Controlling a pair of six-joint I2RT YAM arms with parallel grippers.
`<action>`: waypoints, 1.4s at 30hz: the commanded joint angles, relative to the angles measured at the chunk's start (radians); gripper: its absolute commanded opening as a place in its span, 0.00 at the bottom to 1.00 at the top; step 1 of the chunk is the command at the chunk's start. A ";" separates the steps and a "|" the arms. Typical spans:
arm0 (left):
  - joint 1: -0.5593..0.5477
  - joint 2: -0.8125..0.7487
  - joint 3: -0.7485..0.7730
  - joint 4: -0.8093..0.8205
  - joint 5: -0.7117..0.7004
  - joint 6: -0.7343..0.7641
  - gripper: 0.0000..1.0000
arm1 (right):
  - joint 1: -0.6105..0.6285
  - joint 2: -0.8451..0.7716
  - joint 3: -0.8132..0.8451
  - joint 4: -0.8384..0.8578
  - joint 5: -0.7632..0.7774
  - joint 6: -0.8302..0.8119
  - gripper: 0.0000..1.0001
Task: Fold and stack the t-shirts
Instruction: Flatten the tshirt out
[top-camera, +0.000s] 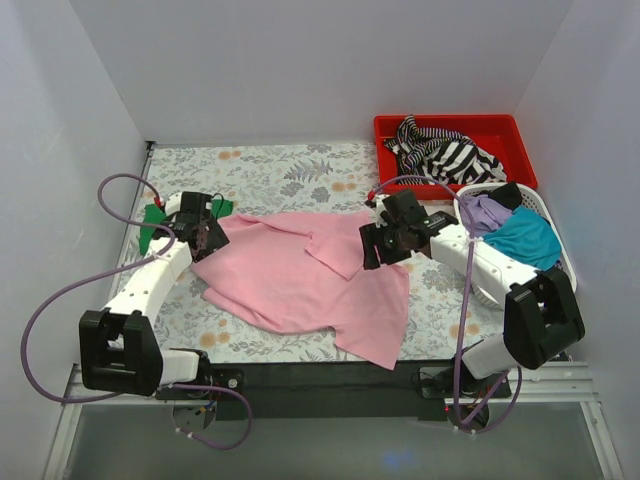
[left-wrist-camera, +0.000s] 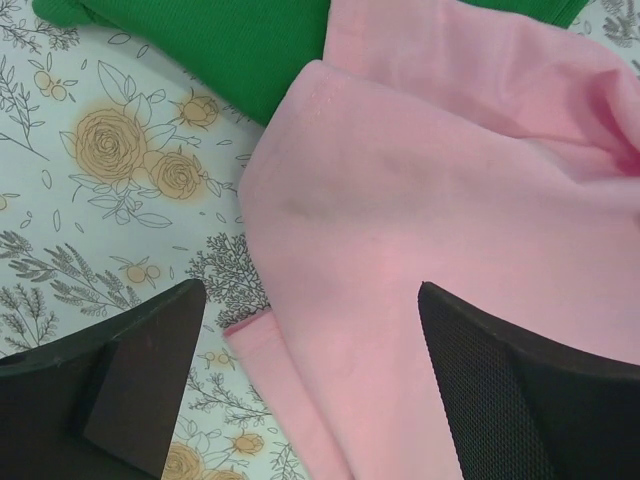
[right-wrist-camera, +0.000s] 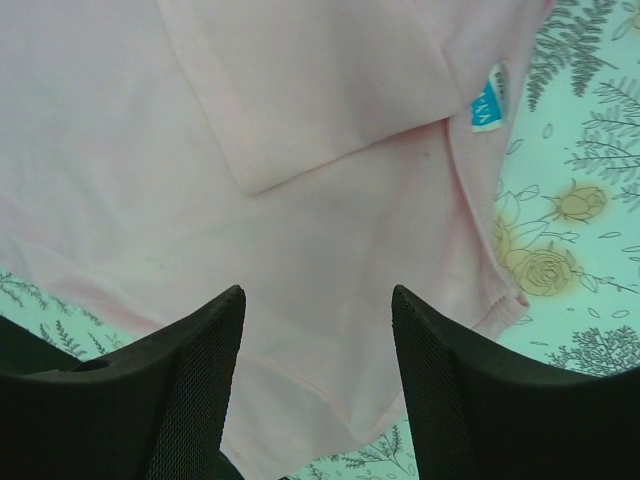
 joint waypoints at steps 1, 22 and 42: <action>0.006 -0.075 0.051 0.043 0.015 -0.022 0.87 | -0.063 -0.010 0.047 -0.018 0.021 -0.027 0.67; 0.006 -0.065 -0.010 0.254 0.394 -0.025 0.89 | -0.094 0.234 -0.085 0.327 -0.233 0.146 0.60; 0.006 -0.028 -0.029 0.285 0.413 -0.014 0.90 | -0.068 0.226 -0.081 0.335 -0.228 0.174 0.52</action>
